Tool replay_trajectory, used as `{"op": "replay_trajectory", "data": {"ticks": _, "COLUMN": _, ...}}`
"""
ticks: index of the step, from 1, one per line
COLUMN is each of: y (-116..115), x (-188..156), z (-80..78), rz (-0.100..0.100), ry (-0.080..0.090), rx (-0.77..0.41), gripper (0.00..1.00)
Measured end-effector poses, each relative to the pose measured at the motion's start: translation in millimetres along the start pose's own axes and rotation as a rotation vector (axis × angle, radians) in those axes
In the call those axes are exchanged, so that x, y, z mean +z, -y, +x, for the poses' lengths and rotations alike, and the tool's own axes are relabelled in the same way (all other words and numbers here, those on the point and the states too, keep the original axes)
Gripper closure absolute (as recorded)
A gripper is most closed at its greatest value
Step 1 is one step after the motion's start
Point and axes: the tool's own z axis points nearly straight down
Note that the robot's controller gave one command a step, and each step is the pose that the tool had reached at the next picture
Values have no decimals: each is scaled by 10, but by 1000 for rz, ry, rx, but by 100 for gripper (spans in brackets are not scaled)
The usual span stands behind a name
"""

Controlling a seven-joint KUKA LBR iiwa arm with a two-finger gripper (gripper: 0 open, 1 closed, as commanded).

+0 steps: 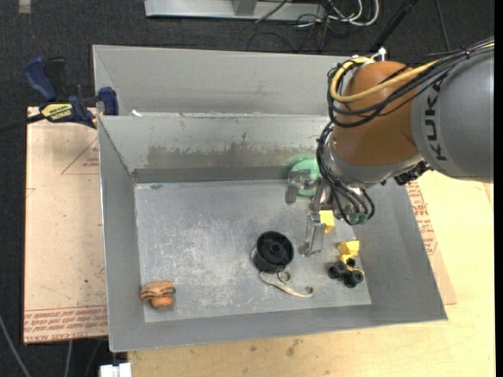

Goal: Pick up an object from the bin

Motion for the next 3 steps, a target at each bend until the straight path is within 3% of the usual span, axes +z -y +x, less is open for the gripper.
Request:
{"op": "replay_trajectory", "data": {"ticks": 1, "y": 0, "x": -47, "z": -12, "rz": 0, "ry": 7, "rx": 0, "gripper": 0}}
{"op": "replay_trajectory", "data": {"ticks": 2, "y": -146, "x": 343, "z": 142, "rz": 1, "ry": 15, "rx": -24, "gripper": 0}}
{"op": "replay_trajectory", "data": {"ticks": 3, "y": 60, "x": 880, "z": 432, "rz": 0, "ry": 7, "rx": -46, "gripper": 100}}
